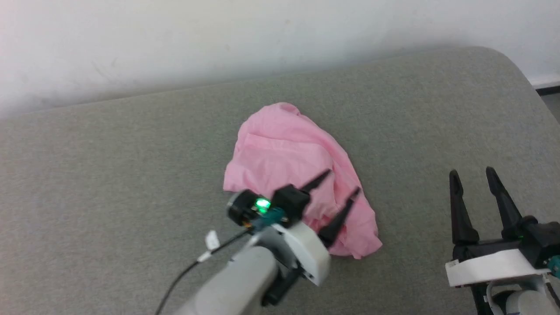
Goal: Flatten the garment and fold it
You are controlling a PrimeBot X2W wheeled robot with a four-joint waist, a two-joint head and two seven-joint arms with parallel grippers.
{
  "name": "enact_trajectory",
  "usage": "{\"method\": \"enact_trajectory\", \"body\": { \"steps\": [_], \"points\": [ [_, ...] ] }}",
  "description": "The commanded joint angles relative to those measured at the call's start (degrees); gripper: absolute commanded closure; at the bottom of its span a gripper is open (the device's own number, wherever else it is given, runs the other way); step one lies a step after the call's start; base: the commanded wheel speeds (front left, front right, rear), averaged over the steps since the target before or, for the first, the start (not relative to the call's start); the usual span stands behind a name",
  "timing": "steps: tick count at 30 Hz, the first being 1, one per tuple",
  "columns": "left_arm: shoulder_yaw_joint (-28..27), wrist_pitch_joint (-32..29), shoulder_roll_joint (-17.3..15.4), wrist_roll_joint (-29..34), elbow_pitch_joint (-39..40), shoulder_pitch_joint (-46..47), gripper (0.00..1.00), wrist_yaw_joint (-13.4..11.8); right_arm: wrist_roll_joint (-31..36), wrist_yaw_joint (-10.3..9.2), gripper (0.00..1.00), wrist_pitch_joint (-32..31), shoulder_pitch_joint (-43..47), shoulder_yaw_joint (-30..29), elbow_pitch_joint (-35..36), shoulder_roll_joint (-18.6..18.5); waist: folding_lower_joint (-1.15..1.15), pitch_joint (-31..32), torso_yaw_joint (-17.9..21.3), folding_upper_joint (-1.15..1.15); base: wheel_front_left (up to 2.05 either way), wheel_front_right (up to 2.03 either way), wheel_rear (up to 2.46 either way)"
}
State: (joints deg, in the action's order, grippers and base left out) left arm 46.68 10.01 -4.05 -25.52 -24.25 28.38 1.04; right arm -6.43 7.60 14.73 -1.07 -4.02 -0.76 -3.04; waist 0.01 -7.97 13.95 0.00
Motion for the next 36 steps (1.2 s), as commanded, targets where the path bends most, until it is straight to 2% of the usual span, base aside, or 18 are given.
{"method": "enact_trajectory", "body": {
  "steps": [1, 6, 10, 13, 15, 22, 28, 36],
  "points": [
    [-1.6, 1.3, -2.0, 0.0, 0.6, 0.7, 0.0, -1.1, 0.5, -0.11, 0.0, 0.3, 0.9, -0.1, -0.2, 0.2, -0.01, 5.9, -5.9, 0.0, 0.0, 0.0, 0.0],
    [-8.0, 4.0, -8.9, 0.3, 5.3, -1.4, 0.0, -5.3, 1.2, -0.11, 0.0, 0.3, 3.1, 0.4, -0.7, 0.2, -0.01, 9.3, -9.7, 0.0, 0.0, 0.0, 0.0],
    [-14.0, 4.8, -14.5, 0.2, 10.9, -6.8, 0.0, -9.4, 1.3, -0.11, 0.0, 0.3, 4.4, 1.0, -0.9, 0.2, -0.01, 10.7, -11.8, 0.0, 0.0, 0.0, 0.0],
    [-18.3, 4.9, -17.7, 0.7, 15.8, -12.4, 0.0, -12.2, 1.1, -0.11, 0.0, 0.3, 5.2, 1.4, -1.1, 0.2, -0.01, 11.3, -13.0, 0.0, 0.0, 0.0, 0.0],
    [-20.5, 5.0, -18.7, 1.3, 18.9, -16.8, 0.0, -13.9, 1.0, -0.11, 0.0, 0.3, 5.6, 1.5, -1.1, 0.2, -0.01, 11.4, -13.6, 0.0, 0.0, 0.0, 0.0],
    [-23.2, 5.0, -17.7, 4.0, 24.3, -29.5, 0.0, -16.2, 0.4, -0.11, 0.0, 0.3, 7.1, 1.1, -1.6, 0.2, -0.01, 11.6, -15.4, 0.0, 0.0, 0.0, 0.0],
    [-23.4, 5.0, -14.8, 7.3, 25.2, -32.7, 0.0, -15.8, 0.6, -0.11, 0.0, 0.3, 8.1, 0.4, -3.1, 0.2, -0.01, 11.6, -16.8, 0.0, 0.0, 0.0, 0.0],
    [-25.3, 5.0, -12.2, 9.7, 26.3, -32.3, 0.0, -13.3, 1.4, -0.11, 0.0, 0.3, 7.5, 0.2, -3.4, 0.2, -0.01, 11.2, -17.7, 0.0, 0.0, 0.0, 0.0]
  ]
}}
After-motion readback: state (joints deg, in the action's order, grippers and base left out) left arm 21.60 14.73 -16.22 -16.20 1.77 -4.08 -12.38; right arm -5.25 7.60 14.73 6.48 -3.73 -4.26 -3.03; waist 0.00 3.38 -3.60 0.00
